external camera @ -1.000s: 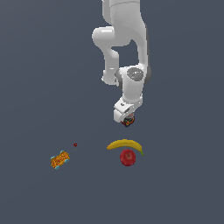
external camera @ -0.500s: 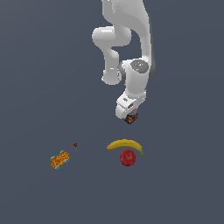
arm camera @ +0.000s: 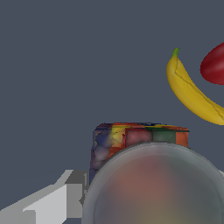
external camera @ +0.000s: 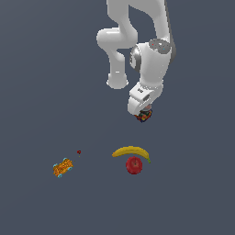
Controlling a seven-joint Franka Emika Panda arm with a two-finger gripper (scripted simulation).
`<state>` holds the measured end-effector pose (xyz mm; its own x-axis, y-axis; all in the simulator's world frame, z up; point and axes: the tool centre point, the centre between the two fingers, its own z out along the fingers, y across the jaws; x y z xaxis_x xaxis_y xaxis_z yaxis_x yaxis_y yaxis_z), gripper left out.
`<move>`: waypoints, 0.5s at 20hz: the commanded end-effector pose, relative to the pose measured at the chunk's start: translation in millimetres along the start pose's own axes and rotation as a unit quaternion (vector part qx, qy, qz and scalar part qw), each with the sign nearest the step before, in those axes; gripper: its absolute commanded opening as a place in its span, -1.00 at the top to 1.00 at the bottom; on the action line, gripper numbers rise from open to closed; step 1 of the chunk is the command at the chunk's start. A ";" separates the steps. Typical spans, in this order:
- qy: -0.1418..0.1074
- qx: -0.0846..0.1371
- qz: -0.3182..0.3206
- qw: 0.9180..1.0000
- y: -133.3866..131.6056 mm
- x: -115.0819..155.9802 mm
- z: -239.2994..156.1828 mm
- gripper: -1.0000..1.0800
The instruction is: Pick up a designated object from a clutter of objects.
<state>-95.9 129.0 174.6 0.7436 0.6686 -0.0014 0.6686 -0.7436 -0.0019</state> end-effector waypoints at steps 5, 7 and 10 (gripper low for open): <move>0.001 0.000 0.000 1.000 -12.2 14.6 -60.6 1.00; 0.001 0.000 0.000 1.000 -15.9 19.0 -79.0 1.00; 0.001 0.000 0.000 1.000 -21.3 25.8 -107.1 1.00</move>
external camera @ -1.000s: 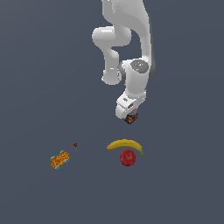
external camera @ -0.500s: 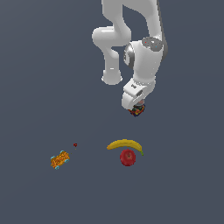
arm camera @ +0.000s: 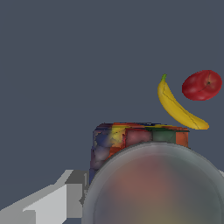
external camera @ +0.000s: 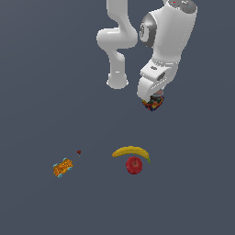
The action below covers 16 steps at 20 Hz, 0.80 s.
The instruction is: Pick up a designated object from a clutter of objects.
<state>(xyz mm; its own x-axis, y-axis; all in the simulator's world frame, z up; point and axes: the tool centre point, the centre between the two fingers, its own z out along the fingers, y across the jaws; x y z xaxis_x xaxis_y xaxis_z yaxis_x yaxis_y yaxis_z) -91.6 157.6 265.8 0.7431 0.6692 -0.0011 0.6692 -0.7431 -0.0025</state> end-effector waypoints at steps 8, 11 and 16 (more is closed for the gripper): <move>0.001 -0.001 0.000 1.000 -17.4 23.7 -92.8 1.00; 0.001 -0.001 0.000 1.000 -22.4 31.5 -121.1 1.00; 0.001 -0.001 0.001 1.000 -28.7 42.5 -158.7 1.00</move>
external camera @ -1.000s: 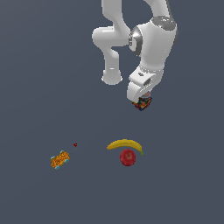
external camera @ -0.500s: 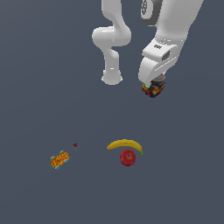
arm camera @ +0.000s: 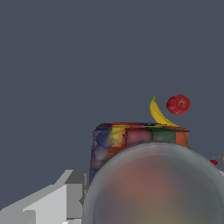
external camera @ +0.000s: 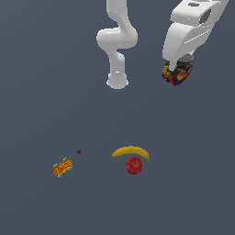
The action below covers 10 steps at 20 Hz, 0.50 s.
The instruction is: Pick up a designated object from a clutter of objects.
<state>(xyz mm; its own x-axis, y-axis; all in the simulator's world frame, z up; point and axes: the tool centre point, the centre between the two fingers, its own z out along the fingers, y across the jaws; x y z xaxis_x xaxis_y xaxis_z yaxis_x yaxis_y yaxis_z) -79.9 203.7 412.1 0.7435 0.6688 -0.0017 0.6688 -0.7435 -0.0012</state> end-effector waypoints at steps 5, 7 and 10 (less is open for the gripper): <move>0.001 -0.001 0.001 1.000 -5.6 11.3 -37.7 1.00; 0.001 -0.001 0.001 1.000 -6.7 13.7 -44.8 1.00; 0.001 -0.001 0.001 1.000 -7.9 16.3 -52.3 1.00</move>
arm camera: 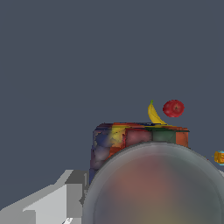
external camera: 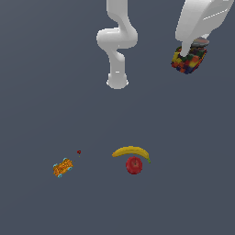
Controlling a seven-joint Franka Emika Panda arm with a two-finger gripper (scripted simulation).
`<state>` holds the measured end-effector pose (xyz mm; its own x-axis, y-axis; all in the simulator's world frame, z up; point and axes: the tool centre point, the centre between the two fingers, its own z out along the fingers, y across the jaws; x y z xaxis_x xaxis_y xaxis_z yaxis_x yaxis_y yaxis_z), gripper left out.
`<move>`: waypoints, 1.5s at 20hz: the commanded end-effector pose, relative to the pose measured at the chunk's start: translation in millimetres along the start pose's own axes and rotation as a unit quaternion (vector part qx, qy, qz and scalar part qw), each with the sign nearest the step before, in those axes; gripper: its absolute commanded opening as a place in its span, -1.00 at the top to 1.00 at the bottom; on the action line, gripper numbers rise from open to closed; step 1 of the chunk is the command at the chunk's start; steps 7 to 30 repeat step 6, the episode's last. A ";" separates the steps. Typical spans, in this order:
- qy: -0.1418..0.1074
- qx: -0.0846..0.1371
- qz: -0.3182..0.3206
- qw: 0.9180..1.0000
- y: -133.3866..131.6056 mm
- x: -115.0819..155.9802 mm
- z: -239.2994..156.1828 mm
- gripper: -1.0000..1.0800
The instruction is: Pick up a designated object from a clutter of objects.
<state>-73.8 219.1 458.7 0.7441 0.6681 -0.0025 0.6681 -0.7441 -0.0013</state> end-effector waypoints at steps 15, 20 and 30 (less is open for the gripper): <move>0.001 -0.001 0.000 1.000 -1.0 3.8 -10.5 1.00; 0.001 -0.001 0.000 1.000 -1.0 3.8 -10.5 1.00; 0.001 -0.001 0.000 1.000 -1.0 3.8 -10.5 1.00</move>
